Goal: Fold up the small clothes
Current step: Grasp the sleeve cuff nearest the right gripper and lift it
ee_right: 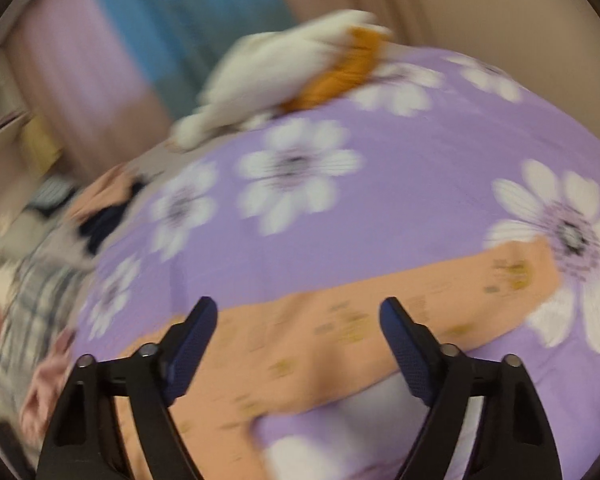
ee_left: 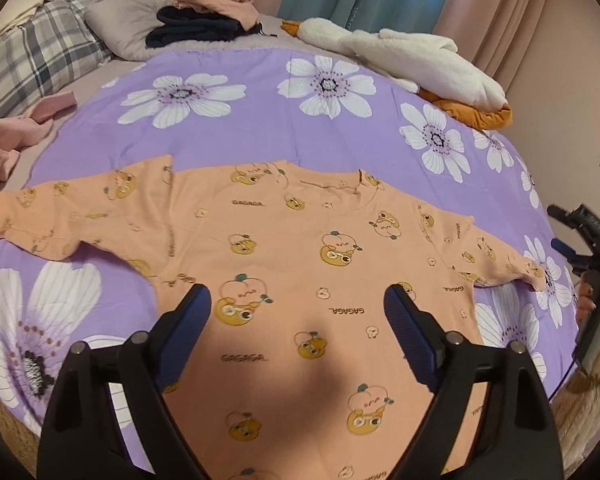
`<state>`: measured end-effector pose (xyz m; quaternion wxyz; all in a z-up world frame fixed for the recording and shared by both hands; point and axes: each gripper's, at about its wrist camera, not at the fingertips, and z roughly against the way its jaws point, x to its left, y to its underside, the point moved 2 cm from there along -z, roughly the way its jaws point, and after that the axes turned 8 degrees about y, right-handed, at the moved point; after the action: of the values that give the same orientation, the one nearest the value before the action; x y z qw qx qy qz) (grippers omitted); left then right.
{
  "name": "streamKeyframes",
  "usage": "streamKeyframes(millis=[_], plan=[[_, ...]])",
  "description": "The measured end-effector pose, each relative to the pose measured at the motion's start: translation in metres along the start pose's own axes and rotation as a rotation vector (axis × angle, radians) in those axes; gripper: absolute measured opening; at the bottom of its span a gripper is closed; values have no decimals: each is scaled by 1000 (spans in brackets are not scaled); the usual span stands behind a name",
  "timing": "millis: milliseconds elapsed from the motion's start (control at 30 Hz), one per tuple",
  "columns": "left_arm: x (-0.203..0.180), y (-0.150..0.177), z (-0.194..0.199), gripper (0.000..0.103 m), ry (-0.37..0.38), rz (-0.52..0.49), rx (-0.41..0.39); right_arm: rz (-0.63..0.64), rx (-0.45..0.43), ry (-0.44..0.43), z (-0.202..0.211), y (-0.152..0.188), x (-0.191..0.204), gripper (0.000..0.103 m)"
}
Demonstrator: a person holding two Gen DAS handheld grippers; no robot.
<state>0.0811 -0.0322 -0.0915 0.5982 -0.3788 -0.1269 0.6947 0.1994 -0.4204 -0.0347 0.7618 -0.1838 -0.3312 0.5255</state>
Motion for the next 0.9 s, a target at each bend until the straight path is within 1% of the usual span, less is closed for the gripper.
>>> streamKeyframes(millis=[33, 67, 100, 167, 233, 267, 333, 367, 433, 533, 567, 600, 667, 733, 767, 800, 867, 900], plan=[[-1, 0, -5, 84, 5, 1, 10, -57, 5, 57, -10, -6, -25, 78], [-2, 0, -10, 81, 6, 2, 21, -97, 9, 93, -14, -9, -41, 74], [-2, 0, -14, 81, 7, 2, 28, -149, 10, 138, -19, -11, -63, 69], [-3, 1, -21, 80, 7, 6, 42, -237, 25, 200, -29, -10, -102, 65], [-3, 3, -28, 80, 12, 14, 61, -341, 73, 214, -40, -3, -138, 62], [-3, 3, -31, 79, 15, 19, 69, -384, 89, 224, -42, 1, -150, 60], [-3, 4, -35, 79, 19, 28, 82, -427, 98, 238, -43, 7, -164, 59], [-3, 4, -36, 79, 19, 30, 86, -445, 106, 238, -44, 10, -166, 59], [-5, 4, -38, 79, 18, 28, 91, -485, 131, 211, -47, 16, -171, 58], [-5, 5, -40, 79, 21, 23, 95, -479, 107, 206, -47, 16, -173, 53], [-5, 5, -41, 79, 21, 25, 96, -477, 92, 199, -49, 16, -173, 47], [-4, 5, -41, 79, 20, 27, 98, -482, 80, 194, -53, 16, -174, 34], [-2, 5, -40, 78, 20, 30, 97, -498, 70, 193, -59, 16, -178, 19], [0, 4, -37, 77, 20, 32, 90, -527, 37, 157, -51, 15, -180, 16], [1, 3, -36, 77, 21, 34, 85, -527, 14, 152, -48, 12, -178, 15], [5, 2, -34, 77, 15, 40, 77, -513, -24, 160, -38, 9, -176, 15], [10, 0, -30, 77, 7, 53, 65, -469, -97, 223, -17, 1, -171, 15], [13, -1, -29, 76, 5, 58, 62, -450, -121, 236, -11, -1, -168, 15]])
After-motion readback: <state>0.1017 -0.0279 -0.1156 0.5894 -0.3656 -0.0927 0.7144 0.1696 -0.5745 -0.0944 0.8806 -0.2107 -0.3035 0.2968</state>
